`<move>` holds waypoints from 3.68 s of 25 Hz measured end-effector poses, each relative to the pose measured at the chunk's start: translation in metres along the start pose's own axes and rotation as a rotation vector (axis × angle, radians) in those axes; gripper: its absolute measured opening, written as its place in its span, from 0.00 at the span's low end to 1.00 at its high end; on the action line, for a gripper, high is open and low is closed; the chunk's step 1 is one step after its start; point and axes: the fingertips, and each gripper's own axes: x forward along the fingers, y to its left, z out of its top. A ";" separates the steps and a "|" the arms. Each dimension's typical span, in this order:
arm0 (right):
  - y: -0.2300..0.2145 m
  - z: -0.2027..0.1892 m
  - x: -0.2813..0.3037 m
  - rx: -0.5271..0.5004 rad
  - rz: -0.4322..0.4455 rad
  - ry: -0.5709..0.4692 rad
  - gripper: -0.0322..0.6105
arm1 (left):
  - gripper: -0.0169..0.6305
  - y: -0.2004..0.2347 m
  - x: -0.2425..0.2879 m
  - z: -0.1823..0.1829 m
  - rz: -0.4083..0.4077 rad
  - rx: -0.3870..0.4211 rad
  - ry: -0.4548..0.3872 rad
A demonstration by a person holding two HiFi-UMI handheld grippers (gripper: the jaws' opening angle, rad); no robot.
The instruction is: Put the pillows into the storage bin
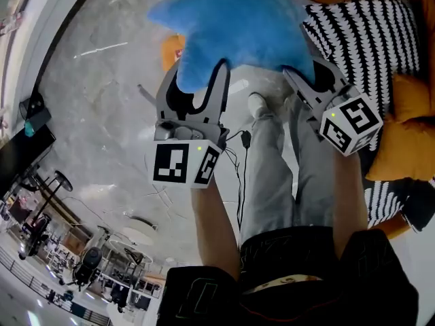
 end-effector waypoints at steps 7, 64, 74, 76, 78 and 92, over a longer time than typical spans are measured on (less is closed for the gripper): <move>0.063 -0.009 0.065 -0.099 0.111 0.084 0.28 | 0.42 0.081 -0.063 -0.024 0.191 -0.095 -0.026; -0.230 -0.166 -0.364 0.425 -0.683 -0.188 0.06 | 0.02 -0.439 0.124 -0.188 -0.579 0.182 0.410; -0.291 -0.240 -0.374 0.555 -0.730 -0.164 0.39 | 0.16 -0.481 0.159 -0.256 -0.626 0.246 0.470; -0.302 -0.253 -0.371 0.577 -0.752 -0.139 0.43 | 0.18 -0.484 0.169 -0.267 -0.624 0.251 0.481; -0.312 -0.258 -0.376 0.591 -0.781 -0.104 0.47 | 0.19 -0.493 0.176 -0.270 -0.628 0.237 0.495; -0.356 -0.271 -0.376 0.674 -0.811 0.167 0.52 | 0.23 -0.528 0.206 -0.257 -0.598 0.170 0.546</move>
